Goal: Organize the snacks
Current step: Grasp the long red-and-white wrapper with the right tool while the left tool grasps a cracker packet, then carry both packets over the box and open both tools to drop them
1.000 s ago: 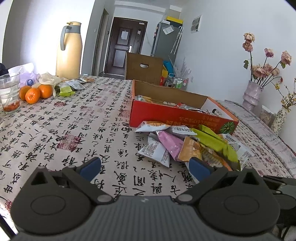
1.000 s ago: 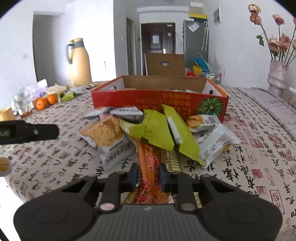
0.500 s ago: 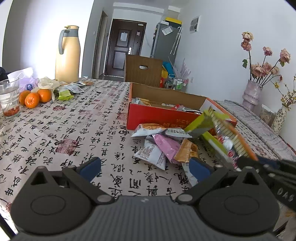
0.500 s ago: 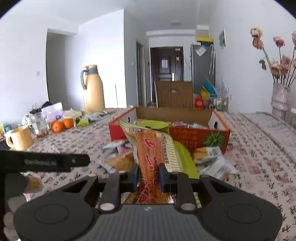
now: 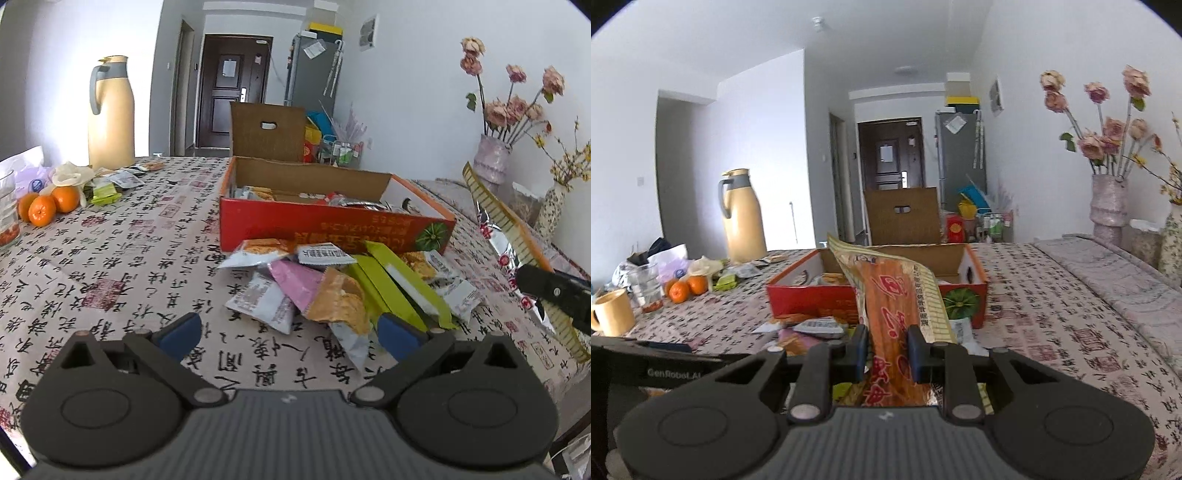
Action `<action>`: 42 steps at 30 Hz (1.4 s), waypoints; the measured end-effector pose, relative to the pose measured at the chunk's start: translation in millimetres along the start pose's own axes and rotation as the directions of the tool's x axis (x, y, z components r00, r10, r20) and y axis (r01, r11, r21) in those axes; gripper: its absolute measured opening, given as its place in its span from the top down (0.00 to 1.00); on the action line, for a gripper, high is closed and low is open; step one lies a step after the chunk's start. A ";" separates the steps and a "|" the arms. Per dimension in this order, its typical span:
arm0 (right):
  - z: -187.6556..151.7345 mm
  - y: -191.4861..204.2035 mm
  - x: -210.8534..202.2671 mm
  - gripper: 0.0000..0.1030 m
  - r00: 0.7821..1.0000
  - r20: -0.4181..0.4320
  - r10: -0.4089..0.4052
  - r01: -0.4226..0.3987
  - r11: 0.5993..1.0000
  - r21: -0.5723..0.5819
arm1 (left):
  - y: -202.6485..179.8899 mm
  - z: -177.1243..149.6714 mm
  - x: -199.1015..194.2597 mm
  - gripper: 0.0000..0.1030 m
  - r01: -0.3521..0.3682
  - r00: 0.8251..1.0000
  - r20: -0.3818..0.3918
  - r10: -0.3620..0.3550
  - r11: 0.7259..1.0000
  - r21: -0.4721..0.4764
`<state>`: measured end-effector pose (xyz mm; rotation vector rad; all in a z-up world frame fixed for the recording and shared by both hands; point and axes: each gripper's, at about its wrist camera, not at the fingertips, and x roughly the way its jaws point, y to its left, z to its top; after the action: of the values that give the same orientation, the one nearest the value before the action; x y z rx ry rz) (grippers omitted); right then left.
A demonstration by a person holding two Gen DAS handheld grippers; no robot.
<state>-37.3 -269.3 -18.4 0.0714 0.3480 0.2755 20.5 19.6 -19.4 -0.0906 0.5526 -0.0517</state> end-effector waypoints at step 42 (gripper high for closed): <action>-17.5 -38.1 38.1 0.79 0.998 -0.064 0.016 -0.011 0.997 0.081 | -52.3 18.6 22.8 0.79 0.036 0.998 0.042 -0.041 0.993 0.109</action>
<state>0.7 -294.9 -51.7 0.1447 0.4232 0.2777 48.4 -32.8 -10.3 0.0028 0.5025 -0.1164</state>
